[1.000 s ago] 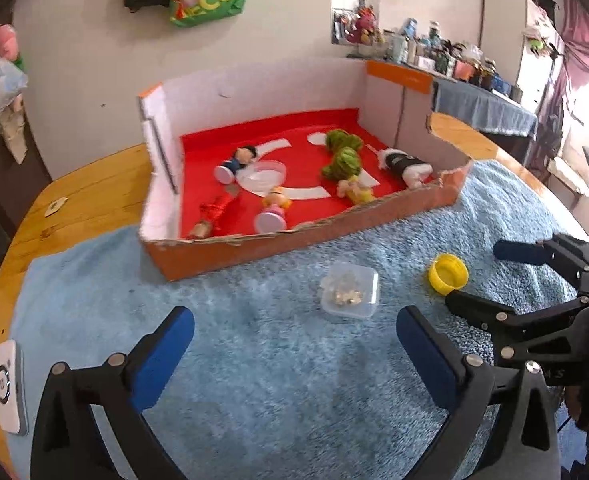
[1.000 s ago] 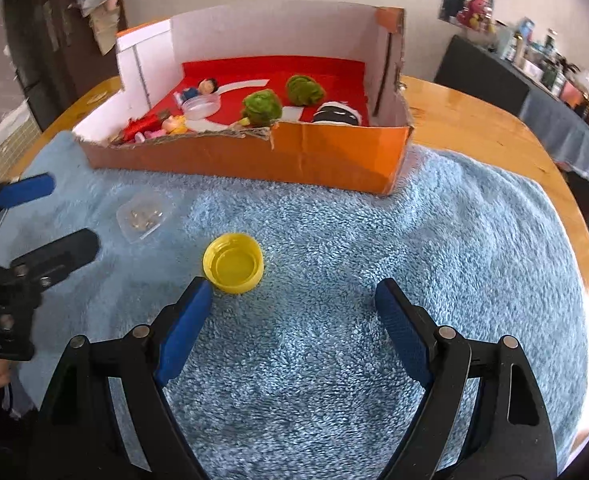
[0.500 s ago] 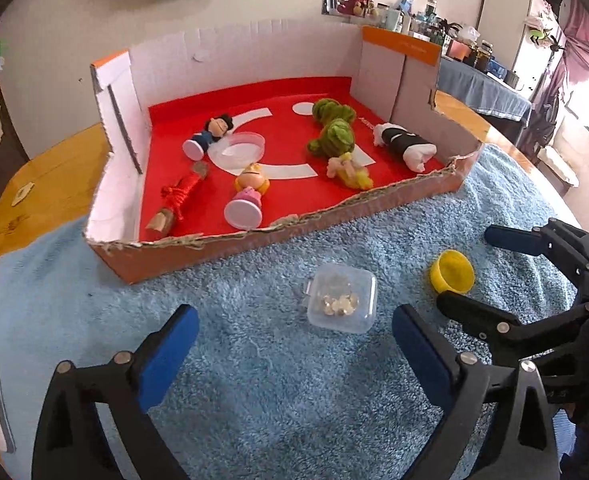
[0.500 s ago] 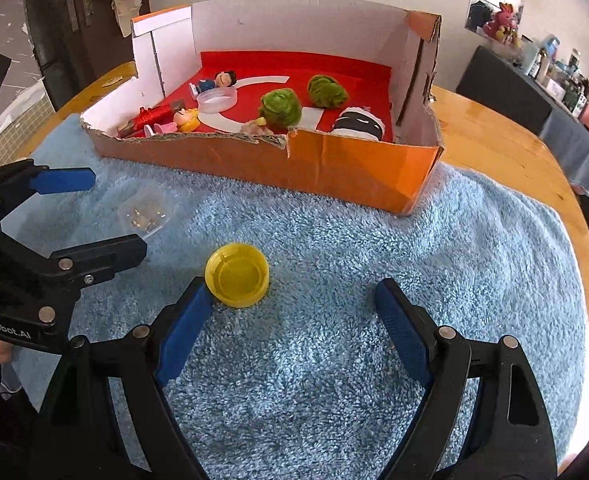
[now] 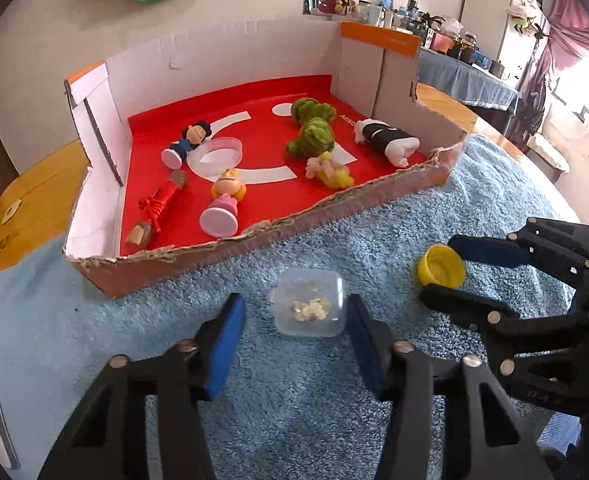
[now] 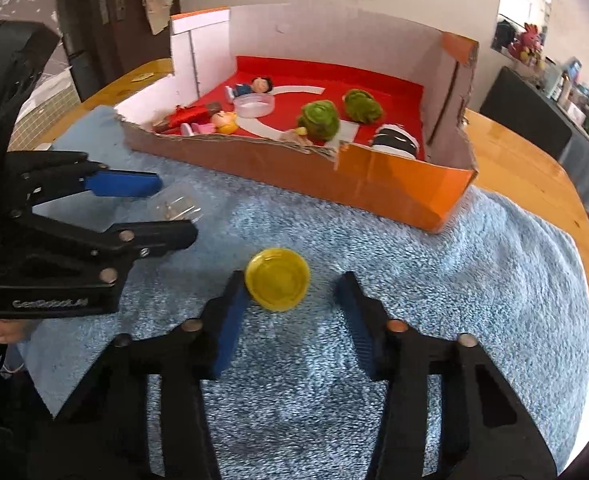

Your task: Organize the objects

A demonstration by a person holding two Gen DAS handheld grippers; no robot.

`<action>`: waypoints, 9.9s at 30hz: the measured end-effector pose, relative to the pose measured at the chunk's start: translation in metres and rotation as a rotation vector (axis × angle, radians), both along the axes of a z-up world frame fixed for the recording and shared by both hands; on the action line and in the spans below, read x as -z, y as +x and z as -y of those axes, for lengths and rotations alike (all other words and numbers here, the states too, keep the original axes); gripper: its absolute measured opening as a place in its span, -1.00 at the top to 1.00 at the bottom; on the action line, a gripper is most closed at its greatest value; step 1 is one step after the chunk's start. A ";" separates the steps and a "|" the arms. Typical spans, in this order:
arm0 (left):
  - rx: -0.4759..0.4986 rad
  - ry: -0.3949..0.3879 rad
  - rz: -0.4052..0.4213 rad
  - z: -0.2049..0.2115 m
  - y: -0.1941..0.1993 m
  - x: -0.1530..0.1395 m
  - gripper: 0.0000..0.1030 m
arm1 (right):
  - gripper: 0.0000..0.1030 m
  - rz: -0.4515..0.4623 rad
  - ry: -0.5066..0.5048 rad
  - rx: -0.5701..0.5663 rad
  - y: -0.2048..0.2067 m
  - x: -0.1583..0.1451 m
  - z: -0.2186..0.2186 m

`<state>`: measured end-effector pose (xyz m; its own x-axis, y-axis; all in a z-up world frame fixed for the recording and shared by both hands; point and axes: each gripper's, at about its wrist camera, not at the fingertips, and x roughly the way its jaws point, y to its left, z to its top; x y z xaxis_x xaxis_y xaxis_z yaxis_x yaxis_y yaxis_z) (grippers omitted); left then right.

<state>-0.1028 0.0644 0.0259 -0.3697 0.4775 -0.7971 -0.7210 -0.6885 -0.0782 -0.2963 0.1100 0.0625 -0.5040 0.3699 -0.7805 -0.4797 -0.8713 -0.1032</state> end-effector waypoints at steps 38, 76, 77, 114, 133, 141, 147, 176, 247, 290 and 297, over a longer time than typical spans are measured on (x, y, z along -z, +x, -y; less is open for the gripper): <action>-0.212 0.185 -0.135 0.068 0.038 -0.048 0.23 | 0.44 -0.288 0.146 0.116 0.025 -0.062 0.051; -0.138 0.189 -0.079 0.020 -0.052 -0.102 0.23 | 0.44 -0.194 0.121 0.065 -0.044 -0.109 -0.030; -0.138 0.180 -0.083 0.014 -0.060 -0.103 0.23 | 0.44 -0.177 0.109 0.065 -0.052 -0.110 -0.038; -0.257 -0.089 0.272 -0.093 -0.229 -0.016 0.22 | 0.44 0.223 -0.170 0.233 -0.153 -0.024 -0.188; -0.243 -0.081 0.275 -0.091 -0.233 -0.018 0.19 | 0.43 0.238 -0.145 0.225 -0.125 -0.026 -0.172; -0.236 -0.072 0.282 -0.085 -0.238 -0.016 0.16 | 0.39 0.236 -0.150 0.224 -0.110 -0.029 -0.164; -0.237 -0.069 0.282 -0.084 -0.240 -0.016 0.16 | 0.38 0.234 -0.132 0.225 -0.098 -0.034 -0.156; -0.231 -0.014 0.197 -0.059 -0.202 -0.072 -0.05 | 0.05 0.148 -0.074 0.220 -0.120 -0.077 -0.145; -0.338 0.126 -0.086 0.058 -0.001 -0.044 -1.00 | -0.91 -0.149 0.097 0.338 0.039 -0.050 -0.009; -0.420 -0.013 -0.010 0.044 -0.010 0.017 -1.00 | -1.00 -0.017 0.004 0.392 0.042 0.011 -0.024; -0.421 -0.012 -0.011 0.044 -0.010 0.018 -1.00 | -1.00 -0.017 0.004 0.392 0.041 0.011 -0.024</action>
